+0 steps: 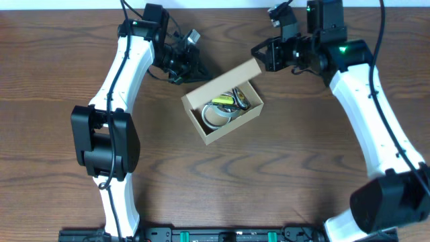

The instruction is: Pack container

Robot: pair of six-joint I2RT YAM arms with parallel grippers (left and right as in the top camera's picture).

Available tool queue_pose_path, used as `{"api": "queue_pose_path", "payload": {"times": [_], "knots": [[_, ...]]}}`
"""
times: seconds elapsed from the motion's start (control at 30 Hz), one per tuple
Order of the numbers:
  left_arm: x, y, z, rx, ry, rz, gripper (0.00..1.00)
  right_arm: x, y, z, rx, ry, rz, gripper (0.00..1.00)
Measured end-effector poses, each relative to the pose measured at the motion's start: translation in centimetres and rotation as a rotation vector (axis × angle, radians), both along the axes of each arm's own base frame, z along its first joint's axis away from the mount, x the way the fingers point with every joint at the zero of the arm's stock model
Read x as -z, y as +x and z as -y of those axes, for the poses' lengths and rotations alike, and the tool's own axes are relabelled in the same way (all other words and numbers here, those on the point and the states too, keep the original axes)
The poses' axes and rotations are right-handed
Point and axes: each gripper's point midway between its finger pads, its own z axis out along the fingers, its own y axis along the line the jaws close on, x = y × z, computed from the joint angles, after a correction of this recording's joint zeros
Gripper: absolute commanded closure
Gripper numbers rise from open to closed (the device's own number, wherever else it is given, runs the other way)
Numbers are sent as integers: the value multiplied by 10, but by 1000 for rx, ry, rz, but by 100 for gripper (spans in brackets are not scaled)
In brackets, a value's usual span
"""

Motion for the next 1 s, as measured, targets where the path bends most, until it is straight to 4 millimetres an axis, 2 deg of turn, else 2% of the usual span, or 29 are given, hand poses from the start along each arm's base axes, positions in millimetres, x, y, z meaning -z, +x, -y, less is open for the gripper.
{"api": "queue_pose_path", "payload": {"times": [0.07,0.23,0.43,0.57,0.6,0.67,0.83,1.0], "knots": [[1,-2,1,13,4,7,95,-2,-6,-9,-19,-8,5,99],[2,-3,3,30,14,22,94,12,-27,-33,-67,-75,-35,99],[-2,4,-12,10,91,50,94,37,-61,-53,-129,-207,-101,99],[-19,18,-38,-36,209,110,94,56,-66,-64,-160,-258,-123,99],[-26,23,-53,-61,271,129,94,67,-67,-67,-171,-276,-140,99],[-31,25,-67,-83,335,144,94,83,-66,-69,-178,-302,-170,99],[-39,19,-106,-134,497,156,94,122,-71,-76,-202,-359,-256,99],[-48,15,-131,-180,554,160,94,135,-79,-86,-230,-392,-268,99]]}}
